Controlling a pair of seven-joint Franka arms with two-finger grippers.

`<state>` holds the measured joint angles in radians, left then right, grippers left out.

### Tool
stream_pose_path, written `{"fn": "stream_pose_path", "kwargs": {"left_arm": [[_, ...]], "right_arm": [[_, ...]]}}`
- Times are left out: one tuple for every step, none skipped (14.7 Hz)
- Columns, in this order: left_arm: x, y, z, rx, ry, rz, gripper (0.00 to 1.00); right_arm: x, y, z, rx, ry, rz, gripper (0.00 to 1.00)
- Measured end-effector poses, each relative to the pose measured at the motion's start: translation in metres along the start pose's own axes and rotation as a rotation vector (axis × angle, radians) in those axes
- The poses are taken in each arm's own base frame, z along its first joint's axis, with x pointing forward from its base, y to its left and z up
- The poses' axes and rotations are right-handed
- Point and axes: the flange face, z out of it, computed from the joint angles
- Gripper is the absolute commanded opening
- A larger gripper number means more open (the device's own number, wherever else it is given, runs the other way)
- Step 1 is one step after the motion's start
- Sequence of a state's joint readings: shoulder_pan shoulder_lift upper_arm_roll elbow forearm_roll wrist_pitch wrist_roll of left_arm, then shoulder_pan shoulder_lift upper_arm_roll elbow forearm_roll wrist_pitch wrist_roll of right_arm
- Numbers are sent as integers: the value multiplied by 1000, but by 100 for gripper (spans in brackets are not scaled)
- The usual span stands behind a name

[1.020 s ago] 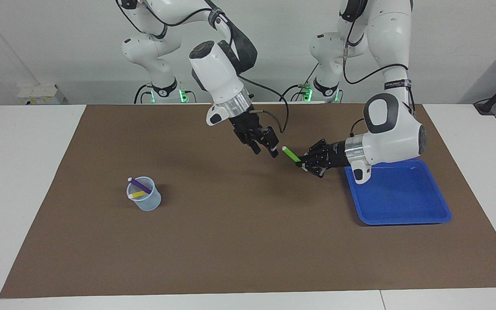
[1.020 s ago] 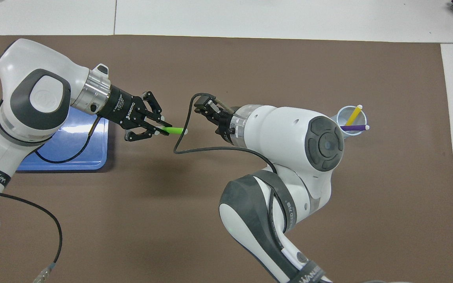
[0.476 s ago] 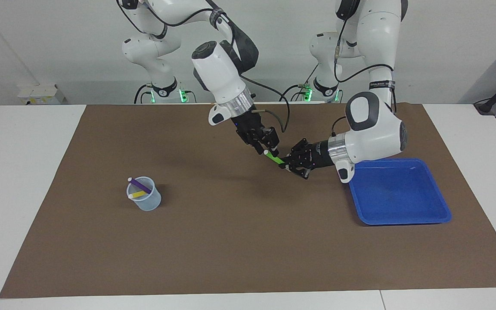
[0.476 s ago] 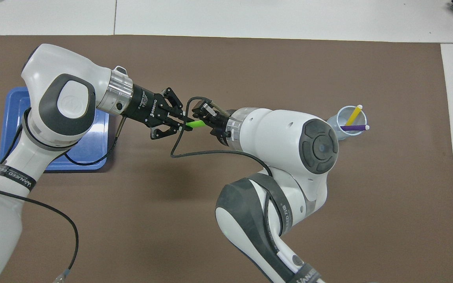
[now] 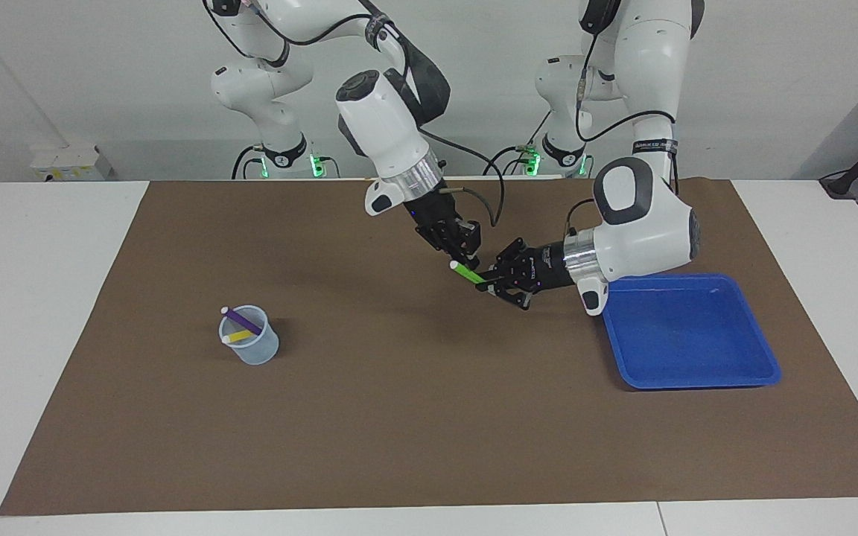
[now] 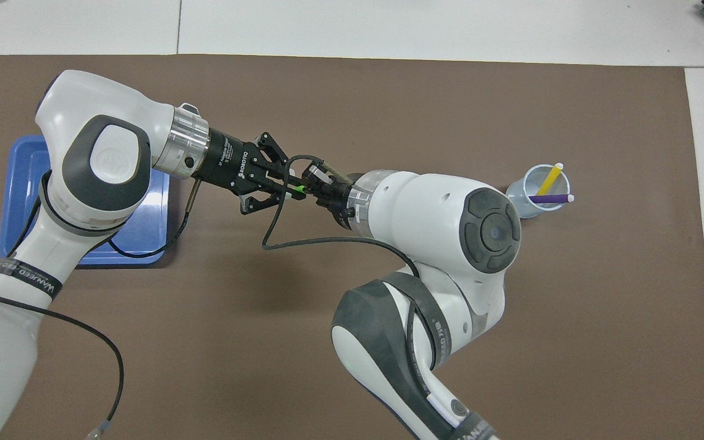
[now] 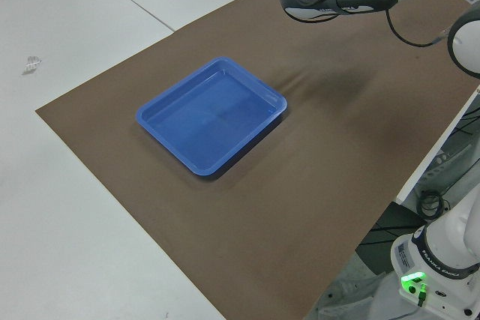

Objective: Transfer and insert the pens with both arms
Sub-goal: 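Grasp the green pen with the right gripper and open the left gripper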

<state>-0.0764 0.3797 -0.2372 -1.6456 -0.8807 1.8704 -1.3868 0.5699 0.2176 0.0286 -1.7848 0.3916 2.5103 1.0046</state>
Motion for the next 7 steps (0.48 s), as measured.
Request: {"fn": "stream_pose_path", "kwargs": {"left_arm": [[0,0,0,0,0,-1,5],[0,0,0,0,0,-1,5],[0,0,0,0,0,0,6],[-1,0,0,0,0,0,6],[-1,0,0,0,0,0,6],[-1,0,0,0,0,0,6],[-1,-1,0,0,0,0,6]], "right_arm": [[1,0,0,0,2,-15,31],[3,1,-1,0,4,-27,32],[5,1,-1,0,6,-38,32],[7,2,-2,1,9,-48,32],[10,2,-3,1,11,-56,30],[12,3,-3,1,13,-61,23],[13,3,-3,1,14,-67,10]]}}
